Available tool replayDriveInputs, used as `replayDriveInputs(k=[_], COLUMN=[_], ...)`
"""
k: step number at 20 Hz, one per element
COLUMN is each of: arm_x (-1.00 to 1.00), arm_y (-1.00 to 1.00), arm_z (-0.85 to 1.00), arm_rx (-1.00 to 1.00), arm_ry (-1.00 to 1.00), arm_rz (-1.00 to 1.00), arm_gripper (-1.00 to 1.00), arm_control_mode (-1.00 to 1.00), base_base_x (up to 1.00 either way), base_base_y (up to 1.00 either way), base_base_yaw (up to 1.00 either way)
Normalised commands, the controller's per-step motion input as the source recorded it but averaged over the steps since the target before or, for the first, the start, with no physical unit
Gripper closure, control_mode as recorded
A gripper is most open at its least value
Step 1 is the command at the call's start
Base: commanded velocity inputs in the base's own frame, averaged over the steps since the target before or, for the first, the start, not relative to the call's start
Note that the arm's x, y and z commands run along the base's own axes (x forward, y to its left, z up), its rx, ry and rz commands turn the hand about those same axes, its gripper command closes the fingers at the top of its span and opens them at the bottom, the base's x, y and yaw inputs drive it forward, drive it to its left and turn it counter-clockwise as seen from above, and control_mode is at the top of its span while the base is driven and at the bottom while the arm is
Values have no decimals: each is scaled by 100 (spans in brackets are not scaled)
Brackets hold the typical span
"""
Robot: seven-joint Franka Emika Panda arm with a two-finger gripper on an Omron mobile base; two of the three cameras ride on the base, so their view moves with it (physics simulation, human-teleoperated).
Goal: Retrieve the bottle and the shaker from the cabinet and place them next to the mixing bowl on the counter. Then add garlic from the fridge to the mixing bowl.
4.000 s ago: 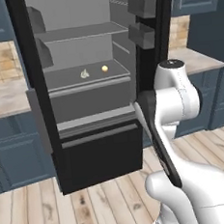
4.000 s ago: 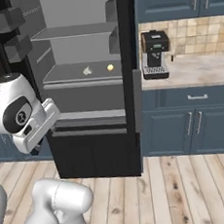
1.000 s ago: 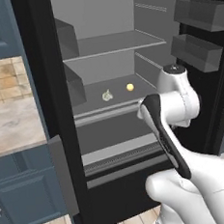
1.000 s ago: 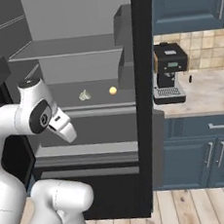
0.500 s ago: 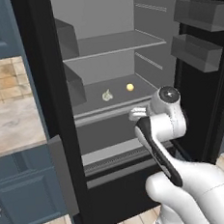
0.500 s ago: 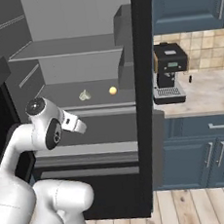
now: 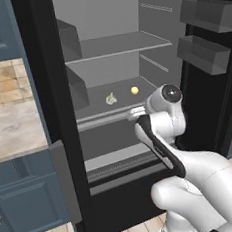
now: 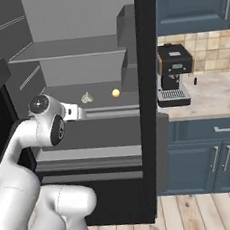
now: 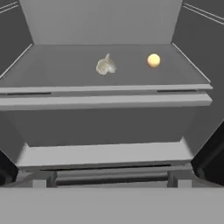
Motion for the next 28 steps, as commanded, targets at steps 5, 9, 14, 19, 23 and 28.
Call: replayDriveInputs(k=[5,9,14,19,23,28], arm_x=[65,70,66,45,40,34], arm_y=[12,19,14,0,0,0], arm_z=[10,39,27,-8,0,-13], arm_rx=[-9,-8,-2,0,0,0], arm_ry=[-10,2,5,-2,2,10], arm_rz=[10,0,0,0,0,0], arm_gripper=[-100,-100,-100,-100,-100,-100], arm_control_mode=[-100,-100,-100,-100,-100,-100], base_base_x=[0,0,0,0,0,0], base_base_y=[0,0,0,0,0,0], base_base_yaw=[0,0,0,0,0,0])
